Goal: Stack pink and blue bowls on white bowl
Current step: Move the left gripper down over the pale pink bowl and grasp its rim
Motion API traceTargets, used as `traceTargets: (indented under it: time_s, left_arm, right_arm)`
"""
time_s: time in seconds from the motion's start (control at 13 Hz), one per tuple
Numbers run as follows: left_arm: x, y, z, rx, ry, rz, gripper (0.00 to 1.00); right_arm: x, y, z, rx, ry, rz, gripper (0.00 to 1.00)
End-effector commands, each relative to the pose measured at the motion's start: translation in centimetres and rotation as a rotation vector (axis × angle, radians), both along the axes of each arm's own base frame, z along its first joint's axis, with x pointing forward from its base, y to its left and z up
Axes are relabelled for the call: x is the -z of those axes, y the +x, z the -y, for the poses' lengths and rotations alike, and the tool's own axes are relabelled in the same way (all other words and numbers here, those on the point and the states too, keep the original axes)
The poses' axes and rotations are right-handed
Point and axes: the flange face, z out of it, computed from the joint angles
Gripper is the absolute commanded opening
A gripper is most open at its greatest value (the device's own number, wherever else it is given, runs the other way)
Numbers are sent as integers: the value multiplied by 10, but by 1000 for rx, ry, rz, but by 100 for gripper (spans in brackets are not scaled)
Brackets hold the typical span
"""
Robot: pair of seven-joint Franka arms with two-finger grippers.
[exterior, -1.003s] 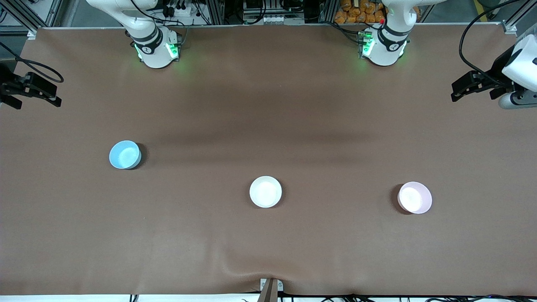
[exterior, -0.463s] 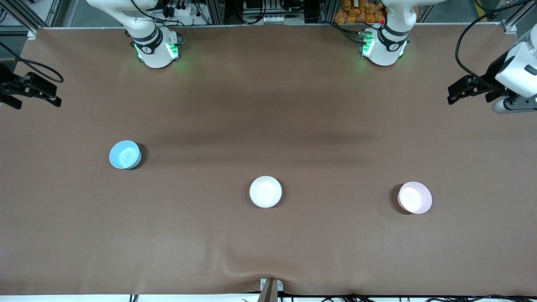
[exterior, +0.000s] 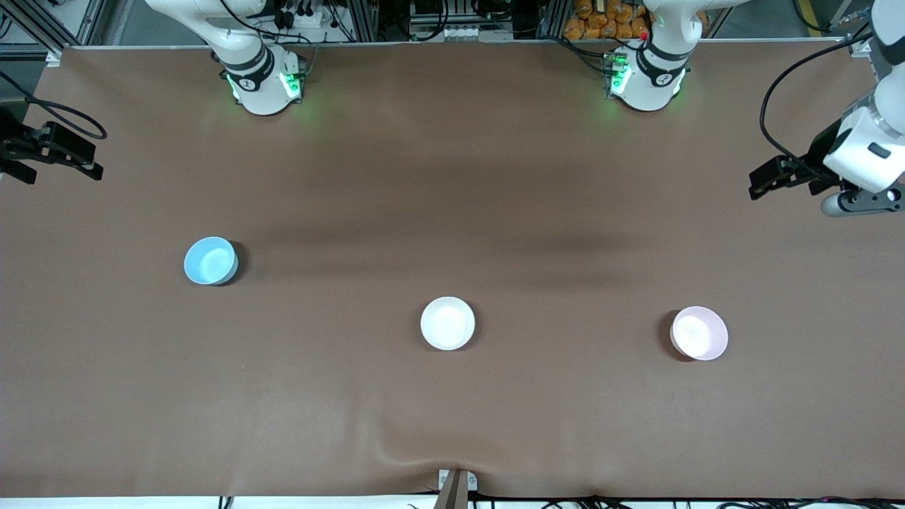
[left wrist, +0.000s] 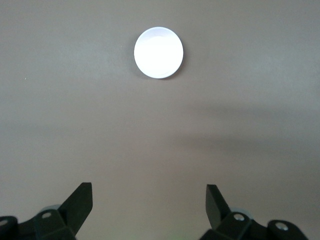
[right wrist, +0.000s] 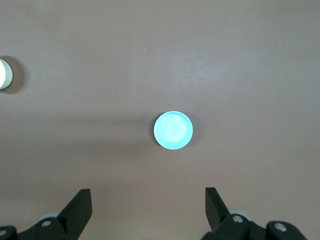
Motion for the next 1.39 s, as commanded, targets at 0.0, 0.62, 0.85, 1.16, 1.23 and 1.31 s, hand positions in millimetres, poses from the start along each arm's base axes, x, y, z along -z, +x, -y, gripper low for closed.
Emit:
traceTargets:
  time_s: [0.0, 0.62, 0.85, 1.16, 1.23, 1.31]
  left_arm:
    - [19, 4, -6, 8, 10, 45, 100]
    - [84, 44, -20, -7, -15, 86, 100]
    - [95, 50, -25, -12, -14, 96, 100]
    - [113, 49, -30, -19, -14, 122, 100]
    - [121, 48, -31, -19, -13, 125, 100]
    - [129, 47, -32, -21, -14, 143, 100]
  right_arm:
    - [-4, -2, 3, 18, 4, 1, 100]
    - [-4, -2, 3, 19, 7, 1, 100]
    - [-4, -2, 4, 20, 8, 1, 100]
    - [-4, -2, 4, 20, 8, 1, 100]
    - [-3, -2, 4, 20, 8, -1, 100]
    - [-3, -2, 4, 20, 8, -1, 100]
